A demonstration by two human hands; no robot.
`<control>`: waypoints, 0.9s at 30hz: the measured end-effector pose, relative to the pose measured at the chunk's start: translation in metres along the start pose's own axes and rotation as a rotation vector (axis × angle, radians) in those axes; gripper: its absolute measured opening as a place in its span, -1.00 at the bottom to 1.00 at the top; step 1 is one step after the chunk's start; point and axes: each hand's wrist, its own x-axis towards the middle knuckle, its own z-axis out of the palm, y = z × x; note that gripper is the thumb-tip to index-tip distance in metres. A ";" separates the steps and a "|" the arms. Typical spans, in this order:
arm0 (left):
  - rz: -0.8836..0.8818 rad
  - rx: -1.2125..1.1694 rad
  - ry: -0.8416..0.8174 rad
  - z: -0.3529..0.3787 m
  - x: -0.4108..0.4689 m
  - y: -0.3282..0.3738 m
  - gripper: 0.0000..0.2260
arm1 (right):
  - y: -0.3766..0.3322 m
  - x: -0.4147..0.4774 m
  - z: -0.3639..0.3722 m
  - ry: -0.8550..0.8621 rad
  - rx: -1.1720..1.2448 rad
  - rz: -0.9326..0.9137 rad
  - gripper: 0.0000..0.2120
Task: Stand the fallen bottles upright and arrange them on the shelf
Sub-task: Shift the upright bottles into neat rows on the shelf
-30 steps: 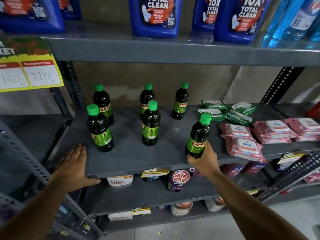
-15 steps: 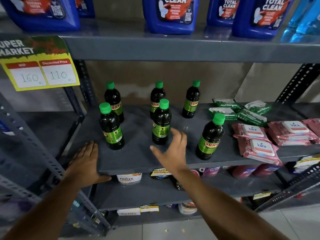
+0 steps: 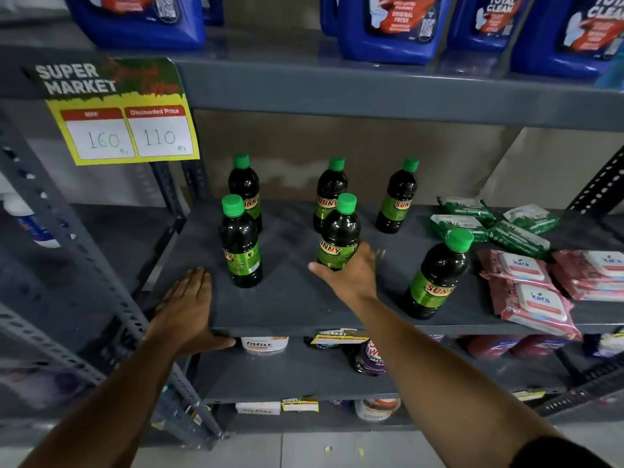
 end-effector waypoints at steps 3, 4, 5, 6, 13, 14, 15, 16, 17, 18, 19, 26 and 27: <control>0.002 0.006 0.016 0.000 0.000 0.000 0.32 | -0.002 0.001 0.000 -0.062 0.065 0.066 -0.32; 0.004 0.007 0.011 0.000 -0.001 0.001 0.32 | -0.003 0.001 -0.001 -0.109 0.082 0.076 -0.31; 0.003 0.005 0.008 0.000 -0.001 0.001 0.32 | -0.003 0.000 0.000 -0.136 0.092 0.059 -0.27; 0.001 0.002 0.009 0.000 -0.002 0.001 0.32 | -0.003 -0.001 0.002 -0.133 0.080 0.029 -0.21; 0.004 0.008 0.011 0.002 -0.001 -0.001 0.34 | 0.003 -0.010 -0.001 -0.119 -0.002 0.040 -0.39; 0.003 0.012 0.011 0.002 -0.001 -0.001 0.35 | 0.004 -0.013 -0.002 -0.123 0.000 0.041 -0.40; 0.001 0.014 0.014 0.002 -0.001 -0.001 0.35 | 0.006 -0.017 -0.003 -0.124 0.000 0.040 -0.40; -0.001 0.016 0.019 0.002 -0.001 0.000 0.35 | 0.009 -0.021 -0.004 -0.123 0.001 0.037 -0.40; -0.003 0.016 0.025 0.002 -0.002 -0.001 0.36 | 0.012 -0.026 -0.005 -0.124 0.000 0.032 -0.40; -0.003 0.013 0.031 0.002 -0.002 0.000 0.36 | 0.015 -0.031 -0.006 -0.123 -0.002 0.023 -0.40; -0.004 0.011 0.033 0.002 -0.003 0.000 0.36 | 0.017 -0.036 -0.008 -0.123 -0.010 0.015 -0.40; -0.007 0.006 0.040 0.000 -0.006 0.002 0.35 | 0.023 -0.057 -0.020 -0.139 -0.031 -0.002 -0.37; -0.007 0.004 0.040 -0.001 -0.007 0.002 0.34 | 0.022 -0.058 -0.021 -0.140 -0.029 -0.003 -0.37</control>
